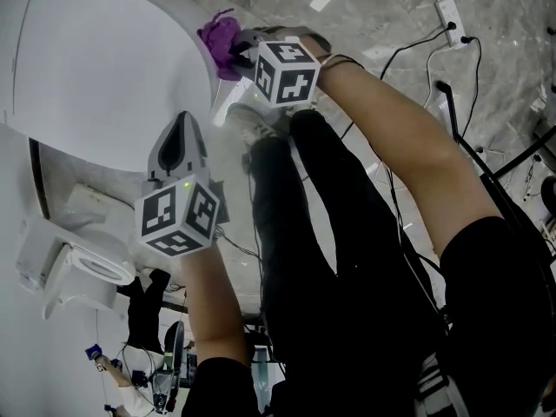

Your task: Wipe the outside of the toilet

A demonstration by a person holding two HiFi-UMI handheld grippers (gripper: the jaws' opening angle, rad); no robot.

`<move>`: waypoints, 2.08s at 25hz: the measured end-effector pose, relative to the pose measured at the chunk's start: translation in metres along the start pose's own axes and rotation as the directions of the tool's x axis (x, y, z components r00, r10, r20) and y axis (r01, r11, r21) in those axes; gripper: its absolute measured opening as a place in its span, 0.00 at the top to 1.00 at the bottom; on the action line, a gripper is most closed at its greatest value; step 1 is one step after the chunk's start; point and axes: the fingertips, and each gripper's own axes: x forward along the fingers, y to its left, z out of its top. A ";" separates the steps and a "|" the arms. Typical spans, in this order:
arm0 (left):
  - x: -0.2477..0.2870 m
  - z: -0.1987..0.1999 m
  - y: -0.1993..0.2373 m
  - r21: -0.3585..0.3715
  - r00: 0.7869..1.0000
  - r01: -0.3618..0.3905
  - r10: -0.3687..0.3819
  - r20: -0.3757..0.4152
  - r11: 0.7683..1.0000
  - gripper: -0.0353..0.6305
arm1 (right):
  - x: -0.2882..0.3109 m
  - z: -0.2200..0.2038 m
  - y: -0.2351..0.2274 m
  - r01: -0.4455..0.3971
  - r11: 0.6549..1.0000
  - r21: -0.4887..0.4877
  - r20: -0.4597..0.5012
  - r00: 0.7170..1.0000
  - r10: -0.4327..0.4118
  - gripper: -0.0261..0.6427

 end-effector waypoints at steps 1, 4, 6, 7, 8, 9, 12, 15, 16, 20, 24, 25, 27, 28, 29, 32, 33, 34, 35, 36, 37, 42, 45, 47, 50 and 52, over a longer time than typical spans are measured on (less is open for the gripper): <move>-0.002 -0.003 0.002 -0.007 1.000 0.000 0.000 0.000 1.000 0.93 | 0.001 0.000 0.005 -0.009 1.000 -0.011 -0.005 1.000 0.009 0.90; -0.008 -0.012 0.011 -0.023 1.000 -0.003 0.003 0.004 1.000 0.93 | 0.004 0.001 0.021 -0.035 0.998 -0.048 -0.018 0.999 0.034 0.90; -0.013 -0.020 0.014 -0.031 1.000 -0.008 0.008 0.010 0.999 0.93 | 0.003 0.003 0.031 -0.031 0.998 -0.049 -0.019 0.999 0.030 0.90; -0.016 -0.024 0.015 -0.037 1.000 -0.010 0.010 0.011 0.999 0.93 | 0.003 0.003 0.035 -0.027 0.999 -0.040 -0.016 1.000 0.026 0.90; -0.018 -0.030 0.016 -0.043 1.000 -0.011 0.012 0.012 0.999 0.93 | 0.003 0.004 0.040 -0.023 0.999 -0.028 -0.012 1.000 0.023 0.90; -0.022 -0.036 0.017 -0.051 1.000 -0.012 0.013 0.013 0.999 0.93 | 0.003 0.005 0.045 -0.020 1.000 -0.015 -0.008 1.000 0.020 0.90; -0.034 -0.054 0.024 -0.077 1.000 -0.009 0.011 0.026 0.997 0.93 | 0.004 0.011 0.059 -0.005 1.000 0.026 0.003 1.000 0.005 0.90; -0.050 -0.076 0.035 -0.101 0.999 -0.007 0.011 0.042 0.995 0.93 | 0.006 0.018 0.073 0.025 0.998 0.055 -0.001 1.000 -0.025 0.90; -0.054 -0.084 0.038 -0.106 0.999 -0.007 0.012 0.044 0.994 0.93 | 0.007 0.020 0.078 0.034 0.998 0.060 -0.005 0.999 -0.034 0.90; -0.070 -0.115 0.052 -0.125 0.998 -0.005 0.012 0.055 0.992 0.93 | 0.010 0.026 0.102 0.044 0.998 0.052 -0.024 0.999 -0.043 0.90; -0.090 -0.148 0.065 -0.145 0.998 0.006 0.004 0.069 0.989 0.93 | 0.017 0.038 0.126 0.072 0.996 0.044 -0.056 0.996 -0.070 0.90; -0.096 -0.155 0.069 -0.145 0.998 0.009 0.001 0.070 0.989 0.93 | 0.021 0.042 0.132 0.083 0.995 0.047 -0.064 0.995 -0.080 0.90; -0.108 -0.167 0.079 -0.146 0.997 0.016 -0.005 0.075 0.989 0.93 | 0.027 0.050 0.142 0.101 0.994 0.046 -0.080 0.992 -0.097 0.90; -0.113 -0.173 0.083 -0.149 0.997 0.018 -0.007 0.080 0.989 0.93 | 0.031 0.053 0.146 0.106 0.994 0.041 -0.090 0.991 -0.102 0.90; -0.119 -0.178 0.087 -0.153 0.996 0.021 -0.008 0.085 0.988 0.93 | 0.033 0.055 0.151 0.111 0.993 0.036 -0.101 0.989 -0.107 0.90; -0.133 -0.192 0.102 -0.162 0.995 0.024 -0.008 0.099 0.986 0.93 | 0.040 0.059 0.160 0.142 0.989 0.044 -0.131 0.982 -0.135 0.90; -0.137 -0.197 0.108 -0.167 0.995 0.024 -0.007 0.103 0.986 0.93 | 0.043 0.061 0.164 0.152 0.987 0.049 -0.139 0.980 -0.144 0.90; -0.142 -0.201 0.115 -0.175 0.994 0.025 -0.006 0.106 0.984 0.93 | 0.047 0.063 0.168 0.158 0.986 0.051 -0.144 0.978 -0.150 0.90; -0.147 -0.206 0.122 -0.185 0.994 0.027 -0.007 0.110 0.982 0.93 | 0.052 0.067 0.174 0.161 0.986 0.051 -0.149 0.977 -0.152 0.90; -0.151 -0.211 0.129 -0.195 0.993 0.031 -0.009 0.115 0.980 0.93 | 0.058 0.071 0.180 0.161 0.986 0.049 -0.153 0.976 -0.152 0.90; -0.156 -0.217 0.135 -0.203 0.993 0.036 -0.012 0.117 0.978 0.93 | 0.066 0.076 0.187 0.159 0.986 0.046 -0.157 0.976 -0.151 0.90; -0.178 -0.248 0.156 -0.219 0.993 0.061 -0.036 0.115 0.974 0.93 | 0.104 0.102 0.210 0.228 0.973 0.037 -0.189 0.958 -0.217 0.90; -0.193 -0.265 0.170 -0.240 0.993 0.068 -0.041 0.115 0.968 0.93 | 0.122 0.115 0.217 0.285 0.958 0.043 -0.201 0.941 -0.271 0.90; -0.202 -0.274 0.182 -0.258 0.992 0.065 -0.035 0.120 0.964 0.93 | 0.133 0.126 0.222 0.308 0.951 0.026 -0.205 0.933 -0.296 0.90; -0.216 -0.286 0.200 -0.290 0.992 0.051 -0.014 0.129 0.956 0.93 | 0.150 0.145 0.229 0.319 0.948 -0.011 -0.194 0.929 -0.315 0.90; -0.223 -0.292 0.213 -0.316 0.990 0.040 0.004 0.138 0.948 0.93 | 0.162 0.161 0.232 0.324 0.945 -0.045 -0.180 0.928 -0.327 0.90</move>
